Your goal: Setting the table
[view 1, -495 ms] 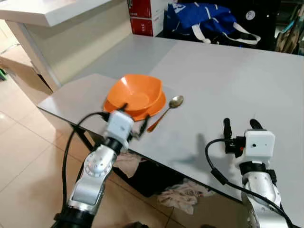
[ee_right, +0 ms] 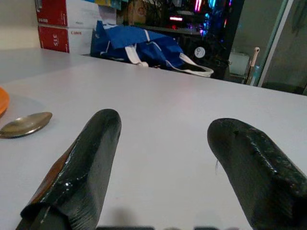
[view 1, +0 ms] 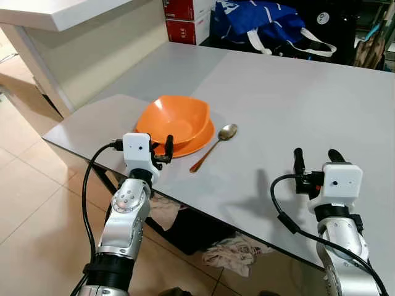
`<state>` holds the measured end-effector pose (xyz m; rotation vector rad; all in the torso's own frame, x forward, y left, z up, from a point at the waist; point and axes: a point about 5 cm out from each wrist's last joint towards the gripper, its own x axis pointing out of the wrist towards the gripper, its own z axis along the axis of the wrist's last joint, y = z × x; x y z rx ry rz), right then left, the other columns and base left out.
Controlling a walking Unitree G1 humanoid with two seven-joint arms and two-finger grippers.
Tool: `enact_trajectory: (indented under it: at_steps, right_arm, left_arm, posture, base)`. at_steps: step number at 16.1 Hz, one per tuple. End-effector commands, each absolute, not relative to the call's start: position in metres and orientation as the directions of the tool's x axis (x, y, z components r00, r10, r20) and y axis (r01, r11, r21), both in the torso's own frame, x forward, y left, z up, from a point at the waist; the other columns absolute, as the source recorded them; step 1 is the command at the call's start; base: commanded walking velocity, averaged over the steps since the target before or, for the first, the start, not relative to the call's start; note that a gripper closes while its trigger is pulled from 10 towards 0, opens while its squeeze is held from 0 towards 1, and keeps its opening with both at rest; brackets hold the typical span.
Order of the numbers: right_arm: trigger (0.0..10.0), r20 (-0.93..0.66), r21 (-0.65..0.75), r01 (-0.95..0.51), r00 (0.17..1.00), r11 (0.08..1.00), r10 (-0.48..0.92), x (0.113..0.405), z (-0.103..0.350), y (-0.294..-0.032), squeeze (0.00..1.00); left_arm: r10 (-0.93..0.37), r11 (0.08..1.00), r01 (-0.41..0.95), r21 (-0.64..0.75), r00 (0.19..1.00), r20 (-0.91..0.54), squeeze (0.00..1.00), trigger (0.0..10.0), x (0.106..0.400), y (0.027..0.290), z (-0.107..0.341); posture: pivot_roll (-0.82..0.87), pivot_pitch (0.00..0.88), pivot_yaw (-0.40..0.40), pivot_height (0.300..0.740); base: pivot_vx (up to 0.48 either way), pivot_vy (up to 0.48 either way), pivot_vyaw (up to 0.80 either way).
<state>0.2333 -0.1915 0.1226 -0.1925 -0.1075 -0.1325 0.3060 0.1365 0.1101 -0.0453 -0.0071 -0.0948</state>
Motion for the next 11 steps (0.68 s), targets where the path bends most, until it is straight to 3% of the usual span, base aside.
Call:
enact_trajectory:
  at_steps: [1,5,6,11]
  right_arm:
    - [10.0,0.122,-0.169,0.143,0.985,0.975,-0.124,0.234,0.123,-0.191,0.00]
    - [10.0,0.109,-0.144,0.164,0.983,0.976,-0.150,0.230,0.119,-0.195,0.00]
    - [10.0,0.107,-0.135,0.170,0.982,0.976,-0.156,0.230,0.119,-0.195,0.00]
    - [10.0,0.112,-0.143,0.171,0.981,0.975,-0.156,0.233,0.119,-0.196,0.00]
  left_arm:
    - [-0.090,0.995,0.090,-0.038,0.996,-0.002,0.00,10.0,0.308,0.136,0.111]
    - [-0.016,0.994,0.008,-0.105,0.997,-0.070,0.00,10.0,0.314,0.143,0.109]
    - [0.090,0.982,-0.112,-0.150,0.986,-0.142,0.00,10.0,0.317,0.155,0.103]
    - [0.019,0.996,-0.026,-0.083,0.996,-0.082,0.00,10.0,0.321,0.142,0.113]
  posture:
    - [-0.11,0.000,0.122,0.723]
    - [-0.11,0.000,0.129,0.723]
    - [-0.11,0.000,0.132,0.723]
    - [-0.12,0.000,0.135,0.723]
  base:
    - [0.000,0.000,0.00]
    - [0.000,0.000,0.00]
    - [0.000,0.000,0.00]
    - [0.000,0.000,0.00]
